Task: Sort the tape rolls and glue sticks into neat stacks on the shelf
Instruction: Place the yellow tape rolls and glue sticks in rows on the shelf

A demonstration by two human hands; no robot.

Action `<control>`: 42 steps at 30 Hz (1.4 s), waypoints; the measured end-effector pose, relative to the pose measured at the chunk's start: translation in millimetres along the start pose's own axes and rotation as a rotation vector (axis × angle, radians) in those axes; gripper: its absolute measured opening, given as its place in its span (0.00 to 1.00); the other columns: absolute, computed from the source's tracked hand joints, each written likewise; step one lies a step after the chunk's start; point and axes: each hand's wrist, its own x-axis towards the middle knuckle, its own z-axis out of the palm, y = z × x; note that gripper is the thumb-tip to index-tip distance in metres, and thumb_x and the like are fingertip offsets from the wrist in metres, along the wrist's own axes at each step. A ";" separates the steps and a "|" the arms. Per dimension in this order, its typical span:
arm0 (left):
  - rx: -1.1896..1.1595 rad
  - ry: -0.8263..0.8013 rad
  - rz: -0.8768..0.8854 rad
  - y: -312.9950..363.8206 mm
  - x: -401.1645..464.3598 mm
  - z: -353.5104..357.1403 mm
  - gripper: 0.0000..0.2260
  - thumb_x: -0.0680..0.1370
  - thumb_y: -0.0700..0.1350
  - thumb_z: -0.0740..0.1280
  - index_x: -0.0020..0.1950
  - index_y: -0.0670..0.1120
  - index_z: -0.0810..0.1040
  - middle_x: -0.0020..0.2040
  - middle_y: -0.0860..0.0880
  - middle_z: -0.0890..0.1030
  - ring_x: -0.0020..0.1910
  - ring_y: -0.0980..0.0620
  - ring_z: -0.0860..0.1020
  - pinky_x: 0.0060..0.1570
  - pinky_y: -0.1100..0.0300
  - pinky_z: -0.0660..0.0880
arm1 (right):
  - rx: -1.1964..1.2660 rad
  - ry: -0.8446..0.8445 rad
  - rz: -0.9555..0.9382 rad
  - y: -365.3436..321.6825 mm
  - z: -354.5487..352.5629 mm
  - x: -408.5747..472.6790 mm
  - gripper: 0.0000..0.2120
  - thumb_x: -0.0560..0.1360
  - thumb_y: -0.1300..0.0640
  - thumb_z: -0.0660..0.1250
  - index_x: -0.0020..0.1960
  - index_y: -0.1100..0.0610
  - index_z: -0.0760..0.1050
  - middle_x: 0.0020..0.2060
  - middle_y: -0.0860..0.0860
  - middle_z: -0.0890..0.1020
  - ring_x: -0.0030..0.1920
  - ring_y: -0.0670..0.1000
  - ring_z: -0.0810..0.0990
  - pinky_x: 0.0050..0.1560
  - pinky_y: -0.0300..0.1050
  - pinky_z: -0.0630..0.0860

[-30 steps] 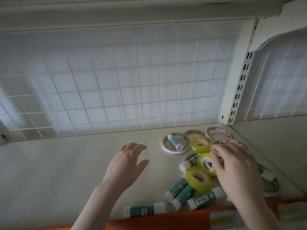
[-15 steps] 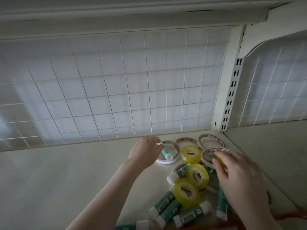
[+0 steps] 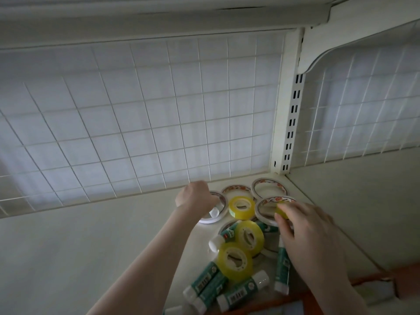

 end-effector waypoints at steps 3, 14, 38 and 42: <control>-0.058 0.000 0.003 1.9 -0.4 0.2 0.06 0.72 0.47 0.65 0.47 0.48 0.76 0.46 0.49 0.78 0.48 0.46 0.76 0.38 0.61 0.69 | 0.017 0.014 -0.014 -4.1 1.0 1.2 0.11 0.65 0.61 0.76 0.46 0.61 0.82 0.40 0.56 0.83 0.41 0.58 0.82 0.43 0.52 0.78; -0.381 0.077 0.108 -33.0 -10.6 -16.9 0.10 0.71 0.44 0.66 0.52 0.52 0.75 0.41 0.49 0.80 0.41 0.46 0.79 0.41 0.56 0.75 | 0.037 -0.022 -0.080 -22.9 4.2 9.4 0.08 0.65 0.61 0.76 0.43 0.59 0.82 0.36 0.52 0.82 0.39 0.56 0.80 0.41 0.50 0.77; -0.585 0.487 -0.040 -184.9 -91.6 -56.8 0.09 0.72 0.43 0.71 0.47 0.53 0.75 0.38 0.57 0.79 0.37 0.61 0.77 0.33 0.66 0.69 | -0.186 -0.538 -0.426 -136.2 45.3 40.2 0.13 0.74 0.70 0.56 0.48 0.54 0.74 0.52 0.52 0.79 0.55 0.53 0.77 0.48 0.41 0.69; -0.585 0.540 -0.062 -195.1 -104.3 -61.4 0.08 0.71 0.43 0.72 0.45 0.53 0.75 0.36 0.57 0.79 0.37 0.60 0.77 0.34 0.66 0.70 | -0.117 -0.512 -0.419 -138.8 38.9 40.0 0.08 0.76 0.65 0.57 0.43 0.53 0.68 0.49 0.49 0.79 0.51 0.51 0.77 0.41 0.39 0.62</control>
